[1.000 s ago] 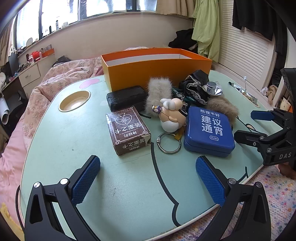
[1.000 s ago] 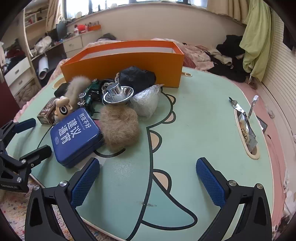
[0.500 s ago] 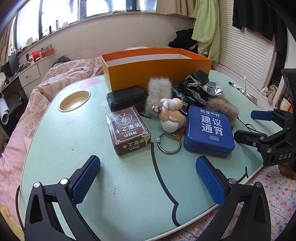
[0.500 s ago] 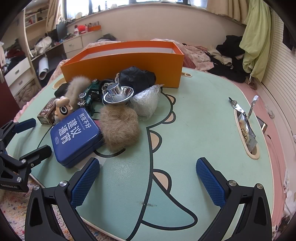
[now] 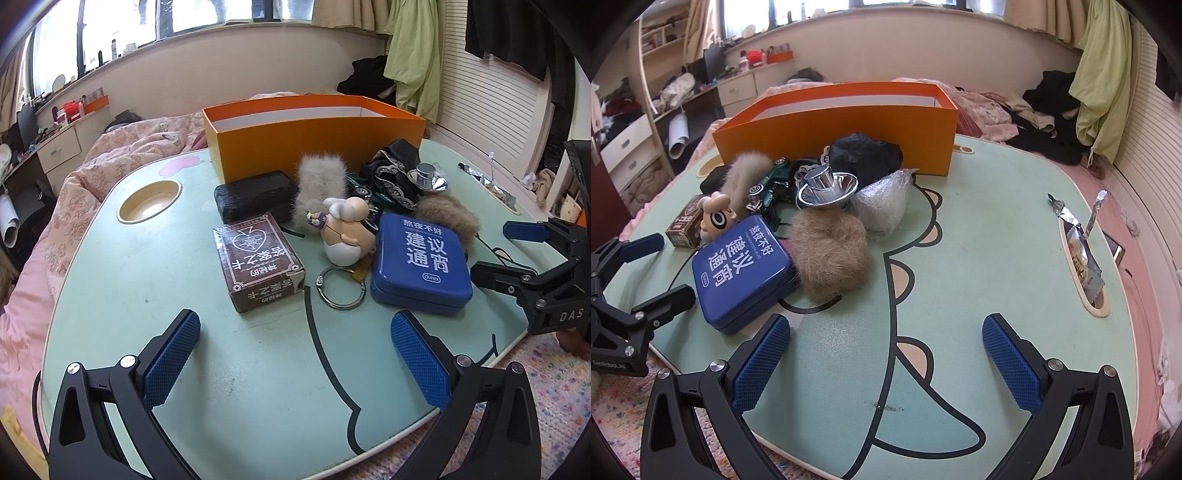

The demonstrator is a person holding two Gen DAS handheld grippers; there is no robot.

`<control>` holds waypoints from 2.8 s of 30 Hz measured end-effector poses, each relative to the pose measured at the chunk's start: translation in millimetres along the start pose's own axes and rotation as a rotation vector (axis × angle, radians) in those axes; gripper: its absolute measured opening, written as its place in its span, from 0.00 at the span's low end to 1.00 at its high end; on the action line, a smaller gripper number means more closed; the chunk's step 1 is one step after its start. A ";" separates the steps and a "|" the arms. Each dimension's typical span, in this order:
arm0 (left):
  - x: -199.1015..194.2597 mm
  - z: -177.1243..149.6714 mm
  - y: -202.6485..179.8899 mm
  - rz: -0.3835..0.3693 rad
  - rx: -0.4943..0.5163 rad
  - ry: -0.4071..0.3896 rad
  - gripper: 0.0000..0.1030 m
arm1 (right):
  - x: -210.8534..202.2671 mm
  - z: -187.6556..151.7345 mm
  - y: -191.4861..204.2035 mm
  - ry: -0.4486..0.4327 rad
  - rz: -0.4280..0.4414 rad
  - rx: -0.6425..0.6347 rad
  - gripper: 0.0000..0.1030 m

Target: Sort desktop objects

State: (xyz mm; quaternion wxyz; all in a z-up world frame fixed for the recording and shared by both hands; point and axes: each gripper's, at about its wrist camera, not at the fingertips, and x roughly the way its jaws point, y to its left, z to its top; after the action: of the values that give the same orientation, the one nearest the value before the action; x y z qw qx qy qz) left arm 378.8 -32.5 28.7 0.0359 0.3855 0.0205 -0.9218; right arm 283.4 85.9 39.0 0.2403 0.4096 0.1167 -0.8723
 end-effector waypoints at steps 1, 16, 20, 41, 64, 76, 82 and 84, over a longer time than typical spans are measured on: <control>-0.4 0.2 0.1 0.005 -0.003 0.002 1.00 | -0.8 0.2 -0.1 0.000 0.001 0.001 1.00; -25.3 125.4 15.2 0.033 -0.196 0.080 1.00 | -0.1 -0.9 1.2 -0.002 0.003 -0.002 1.00; 6.4 147.3 14.4 0.059 -0.195 0.182 1.00 | -0.3 -1.3 1.5 -0.002 0.003 -0.002 1.00; 66.6 148.1 10.0 0.244 -0.133 0.275 1.00 | -2.1 -0.7 4.6 -0.004 0.003 -0.001 1.00; -16.1 98.0 3.5 0.036 -0.117 0.153 1.00 | -2.9 -3.6 3.3 -0.005 0.004 -0.002 1.00; -8.2 27.5 10.4 -0.042 -0.179 0.124 1.00 | -3.6 -4.4 3.6 -0.006 0.004 -0.001 1.00; 6.0 16.3 -9.0 0.078 -0.069 0.063 1.00 | -3.4 -5.1 3.5 -0.005 0.003 -0.002 1.00; 6.2 17.5 -9.9 0.068 -0.065 0.063 1.00 | -3.4 -5.2 3.6 -0.006 0.004 -0.002 1.00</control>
State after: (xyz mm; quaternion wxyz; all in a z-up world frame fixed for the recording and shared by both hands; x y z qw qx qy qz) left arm 361.2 -24.1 36.6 0.0790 0.4134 0.0384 -0.9063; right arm 290.5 86.1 38.3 0.2426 0.4071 0.1159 -0.8729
